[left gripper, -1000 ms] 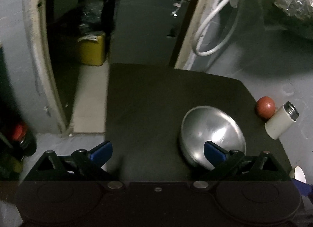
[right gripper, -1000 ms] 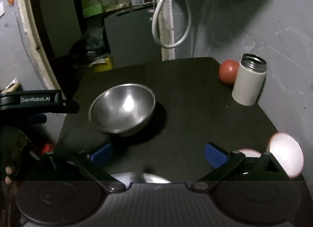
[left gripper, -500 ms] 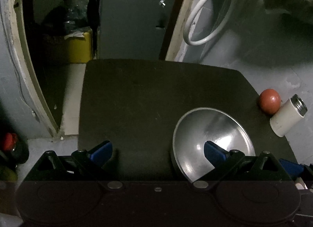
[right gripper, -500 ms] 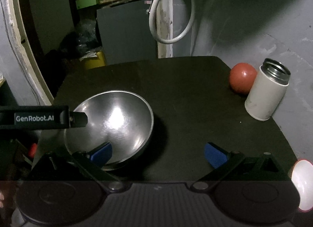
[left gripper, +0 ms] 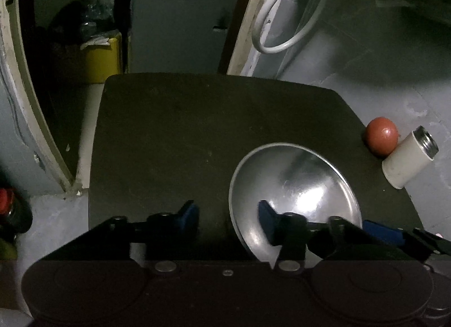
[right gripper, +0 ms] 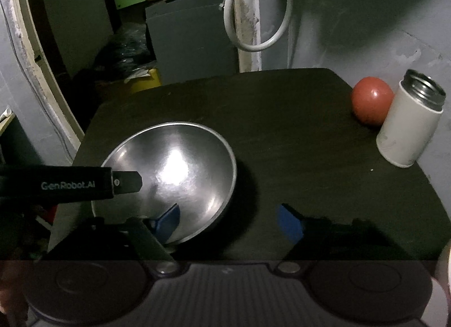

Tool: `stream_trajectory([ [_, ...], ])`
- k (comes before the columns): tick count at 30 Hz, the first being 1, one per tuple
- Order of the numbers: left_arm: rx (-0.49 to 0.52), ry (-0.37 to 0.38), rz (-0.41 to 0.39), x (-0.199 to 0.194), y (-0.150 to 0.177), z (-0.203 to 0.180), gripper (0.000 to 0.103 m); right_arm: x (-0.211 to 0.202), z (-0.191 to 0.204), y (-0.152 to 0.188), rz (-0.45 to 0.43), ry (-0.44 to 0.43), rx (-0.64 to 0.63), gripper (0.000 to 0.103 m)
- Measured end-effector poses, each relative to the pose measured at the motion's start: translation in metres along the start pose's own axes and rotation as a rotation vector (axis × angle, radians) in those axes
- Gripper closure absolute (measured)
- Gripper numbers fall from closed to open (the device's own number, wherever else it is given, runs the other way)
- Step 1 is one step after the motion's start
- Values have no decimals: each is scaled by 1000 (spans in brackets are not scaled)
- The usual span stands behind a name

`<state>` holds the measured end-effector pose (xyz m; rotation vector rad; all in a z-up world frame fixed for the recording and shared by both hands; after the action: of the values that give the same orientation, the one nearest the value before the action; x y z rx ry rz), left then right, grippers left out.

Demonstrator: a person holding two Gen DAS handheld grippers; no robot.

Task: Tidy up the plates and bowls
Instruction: 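Move both grippers to the deep steel bowl and grasp its rim, then lift the deep steel bowl with both grippers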

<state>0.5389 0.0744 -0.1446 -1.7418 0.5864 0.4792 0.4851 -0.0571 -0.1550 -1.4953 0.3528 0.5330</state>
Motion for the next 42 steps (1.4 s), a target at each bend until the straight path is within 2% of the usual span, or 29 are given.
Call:
stream_trajectory([
  [1,1,-6,9,0,2,0,70,0,1,1,0,-6,6,30],
  [6,-32,15,20,0,6,-3,89,0,4,1,5,-29,27,52],
  [8,-28,13,22,-1,8,-4,90,1,5,1,10,-42,30,69],
  [11,-18,-6,12,-8,9,-4,91,0,7,2,17,-47,26,74],
  [19,-37,-23,-55,-53,0,-9,91,-33,12,-7,-34,-109,15,76],
  [26,-48,-25,-112,-101,-10,-35,91,-86,1,-12,-82,-177,26,76],
  [33,-18,15,-145,-134,0,-89,91,-139,-40,-6,-99,-196,59,73],
  [42,65,140,-75,-142,47,-177,91,-195,-114,35,-69,-109,115,72],
])
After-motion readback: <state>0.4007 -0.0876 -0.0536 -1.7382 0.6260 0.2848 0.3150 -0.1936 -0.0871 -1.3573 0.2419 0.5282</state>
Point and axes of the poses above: each gripper's, at about its wrist camera, not at the fingertips, and x roughly the way its jaws point, z to its left, y to its underside, the point moved 9 cm from there along x, roughly the way its jaws point, and after that the axes turned 13 degrees about -z, right-handed, at the moved point
